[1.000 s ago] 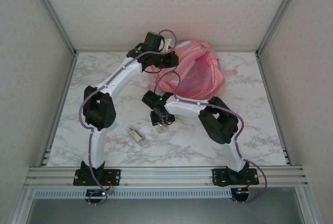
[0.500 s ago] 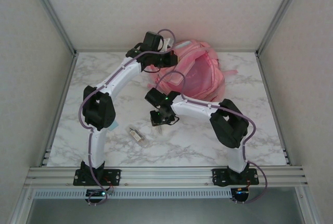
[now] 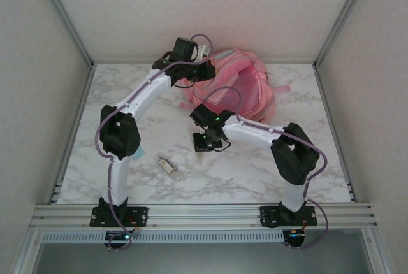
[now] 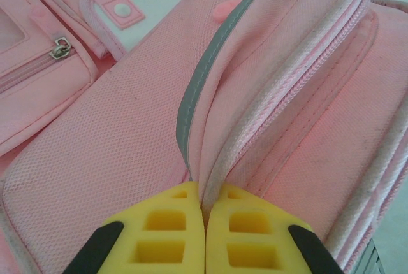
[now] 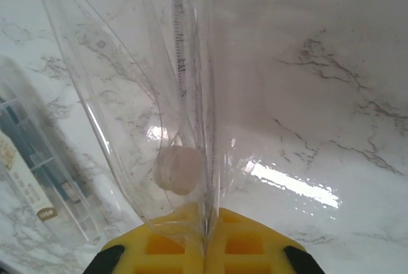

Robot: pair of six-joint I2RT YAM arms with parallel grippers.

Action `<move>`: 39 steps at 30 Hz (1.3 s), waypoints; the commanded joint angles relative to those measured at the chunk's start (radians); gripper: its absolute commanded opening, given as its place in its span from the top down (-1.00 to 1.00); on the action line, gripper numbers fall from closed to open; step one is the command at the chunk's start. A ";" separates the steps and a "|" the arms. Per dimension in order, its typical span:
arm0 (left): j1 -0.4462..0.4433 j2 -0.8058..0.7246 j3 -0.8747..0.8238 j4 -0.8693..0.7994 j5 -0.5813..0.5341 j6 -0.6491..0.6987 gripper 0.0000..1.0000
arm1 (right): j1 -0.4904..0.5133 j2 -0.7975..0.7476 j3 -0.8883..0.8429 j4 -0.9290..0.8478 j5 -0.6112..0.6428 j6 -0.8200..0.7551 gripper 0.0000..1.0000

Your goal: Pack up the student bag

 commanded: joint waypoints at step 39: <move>-0.100 -0.267 -0.234 0.200 -0.040 -0.180 1.00 | -0.532 0.244 -0.103 1.360 -0.176 0.763 0.92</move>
